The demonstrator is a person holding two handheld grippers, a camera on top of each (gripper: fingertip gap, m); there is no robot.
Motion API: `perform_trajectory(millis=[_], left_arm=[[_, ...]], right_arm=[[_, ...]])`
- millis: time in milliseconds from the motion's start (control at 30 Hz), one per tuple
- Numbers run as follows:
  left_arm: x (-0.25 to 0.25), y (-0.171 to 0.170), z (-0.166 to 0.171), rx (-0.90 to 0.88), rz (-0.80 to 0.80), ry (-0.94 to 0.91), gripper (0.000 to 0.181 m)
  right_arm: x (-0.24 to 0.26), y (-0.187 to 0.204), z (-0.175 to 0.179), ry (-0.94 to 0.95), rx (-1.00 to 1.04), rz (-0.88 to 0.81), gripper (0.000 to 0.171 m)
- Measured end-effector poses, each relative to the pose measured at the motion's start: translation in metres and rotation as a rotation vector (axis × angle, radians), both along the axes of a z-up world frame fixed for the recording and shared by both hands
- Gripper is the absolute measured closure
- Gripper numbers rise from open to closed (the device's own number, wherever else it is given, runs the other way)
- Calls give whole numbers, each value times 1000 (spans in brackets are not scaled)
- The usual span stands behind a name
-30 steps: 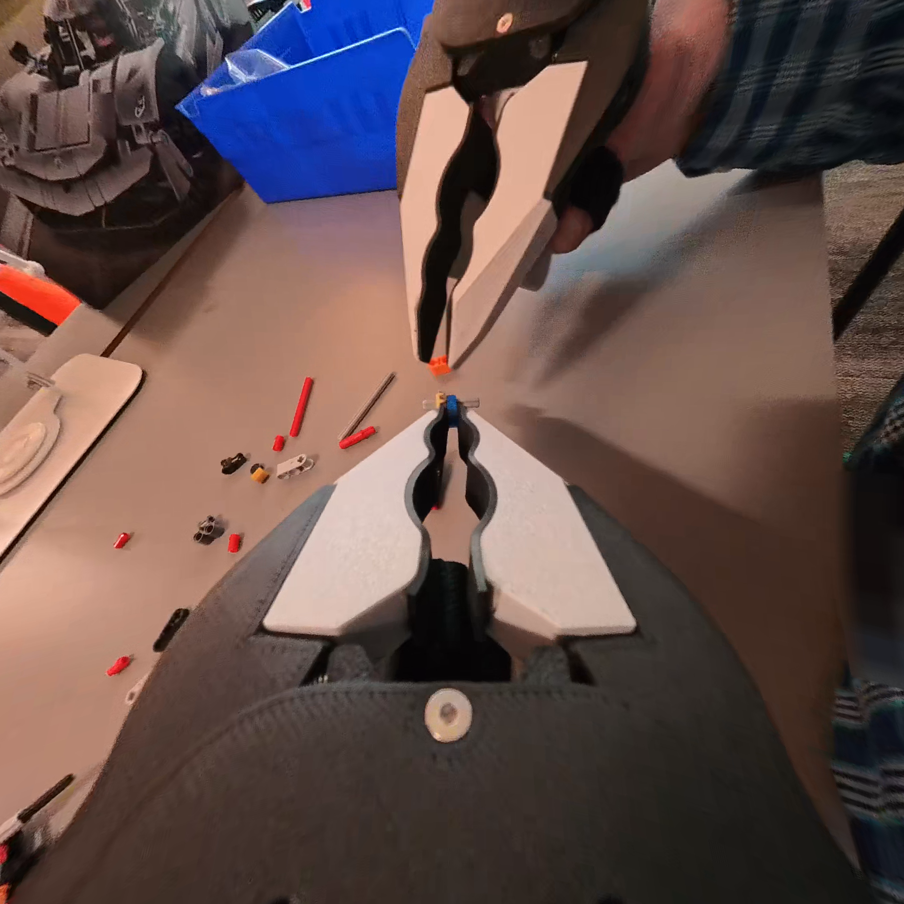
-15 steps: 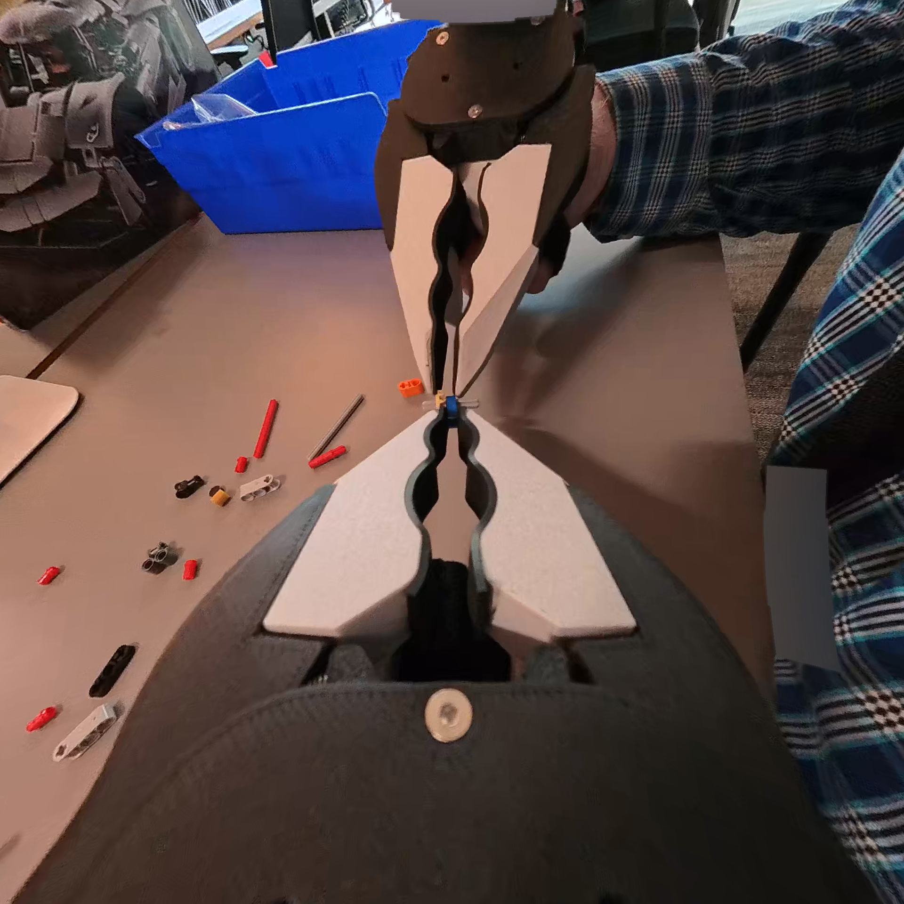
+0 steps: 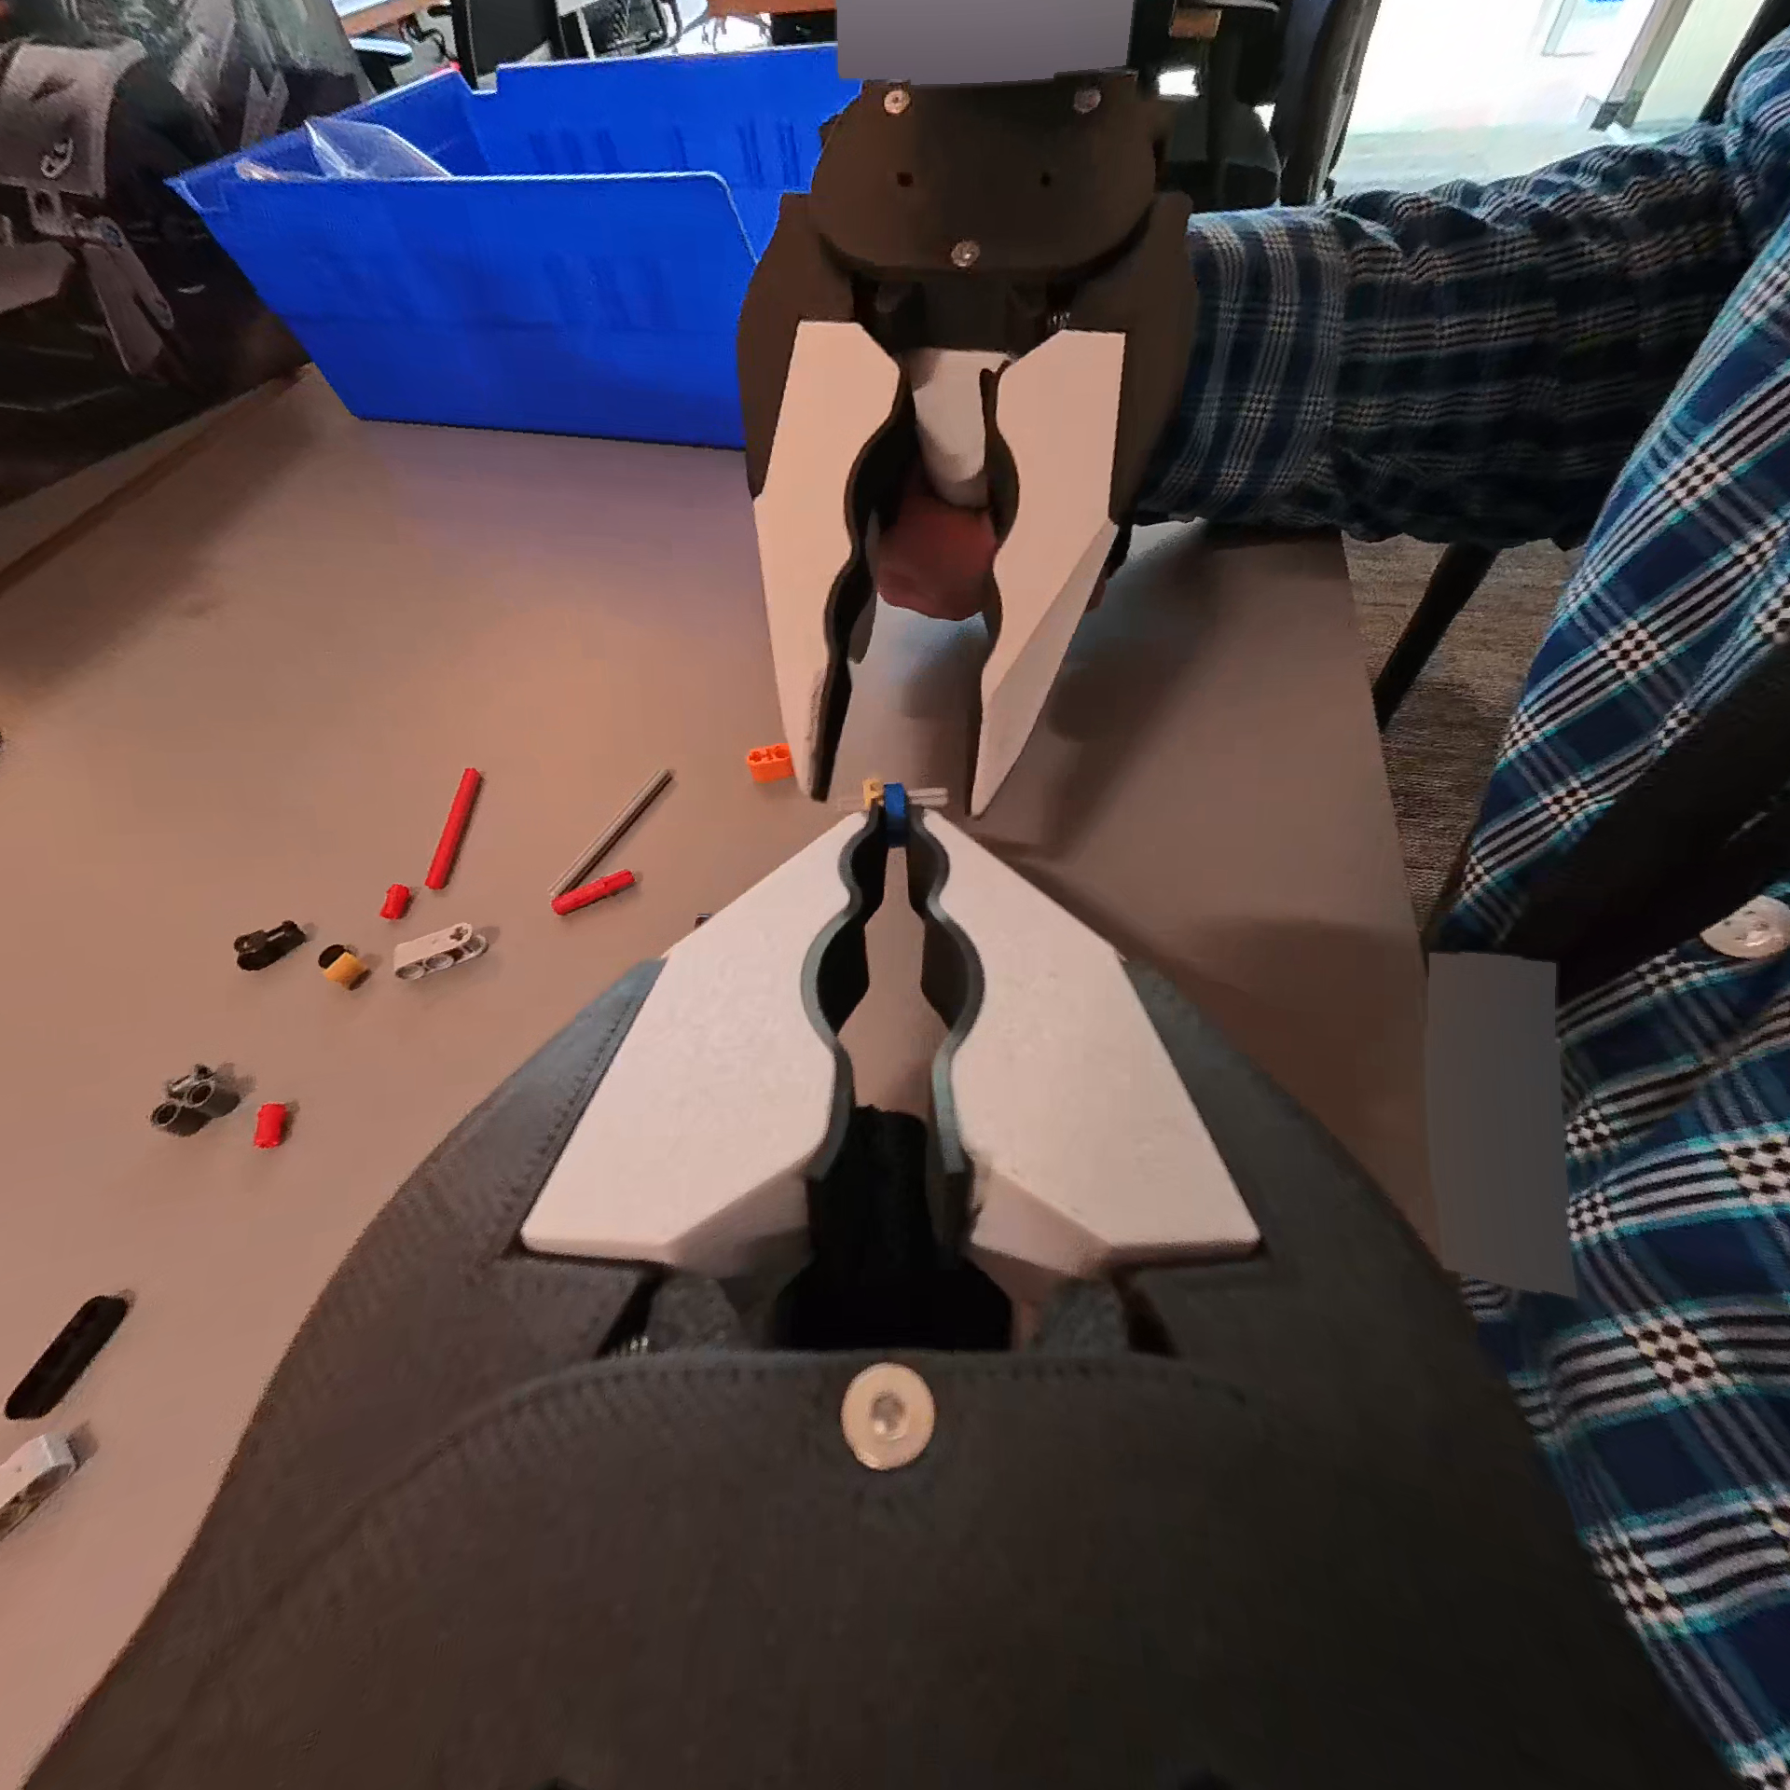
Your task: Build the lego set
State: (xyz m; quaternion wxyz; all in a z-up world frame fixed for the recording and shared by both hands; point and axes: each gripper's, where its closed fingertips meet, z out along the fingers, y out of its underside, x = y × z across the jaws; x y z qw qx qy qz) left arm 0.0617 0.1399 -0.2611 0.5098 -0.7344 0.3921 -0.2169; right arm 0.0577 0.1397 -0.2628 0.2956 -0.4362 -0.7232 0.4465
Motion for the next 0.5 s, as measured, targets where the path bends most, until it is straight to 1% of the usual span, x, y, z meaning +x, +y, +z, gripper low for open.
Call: perform_trajectory(millis=[67, 233, 433, 500], left_arm=[[1, -1, 0, -1, -8, -5, 179], [1, -2, 1, -2, -17, -14, 178], [2, -3, 2, -8, -28, -25, 178], [1, -3, 2, -20, -33, -35, 178]], right_arm=[[-1, -1, -1, -2, -4, 4, 144], [-1, -3, 0, 2, -11, 14, 151], [0, -4, 2, 8, -18, 9, 151], [0, -4, 3, 14, -29, 8, 147]])
